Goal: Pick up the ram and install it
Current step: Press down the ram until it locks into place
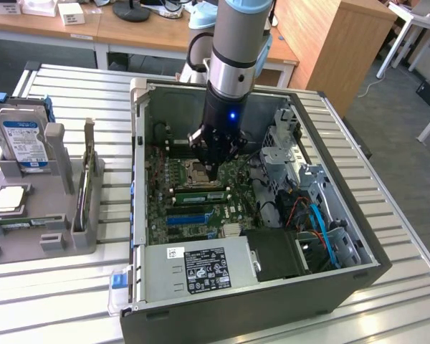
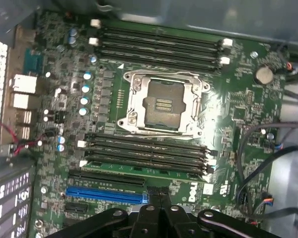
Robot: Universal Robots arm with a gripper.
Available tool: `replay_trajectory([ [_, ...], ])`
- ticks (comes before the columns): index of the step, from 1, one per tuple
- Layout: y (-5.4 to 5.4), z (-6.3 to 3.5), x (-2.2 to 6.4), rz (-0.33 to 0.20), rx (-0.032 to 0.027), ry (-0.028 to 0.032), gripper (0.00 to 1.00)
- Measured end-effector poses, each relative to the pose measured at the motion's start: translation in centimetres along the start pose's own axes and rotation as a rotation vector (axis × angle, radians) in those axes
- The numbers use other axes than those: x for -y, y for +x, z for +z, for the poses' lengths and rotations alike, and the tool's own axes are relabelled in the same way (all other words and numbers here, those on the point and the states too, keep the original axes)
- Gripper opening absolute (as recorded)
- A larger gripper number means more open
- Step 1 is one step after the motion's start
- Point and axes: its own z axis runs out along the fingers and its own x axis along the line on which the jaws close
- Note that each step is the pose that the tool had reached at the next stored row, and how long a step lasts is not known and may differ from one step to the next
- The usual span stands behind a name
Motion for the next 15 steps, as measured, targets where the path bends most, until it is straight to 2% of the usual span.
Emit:
replay_trajectory([
  [6, 0.0, 0.09, 0.0, 0.081, -0.0025, 0.0009, 0.11],
  [9, 0.0, 0.15, 0.0, 0.115, -0.0064, 0.0013, 0.11],
  [15, 0.0, 0.17, -0.01, 0.12, -0.0068, 0.0011, 0.11],
])
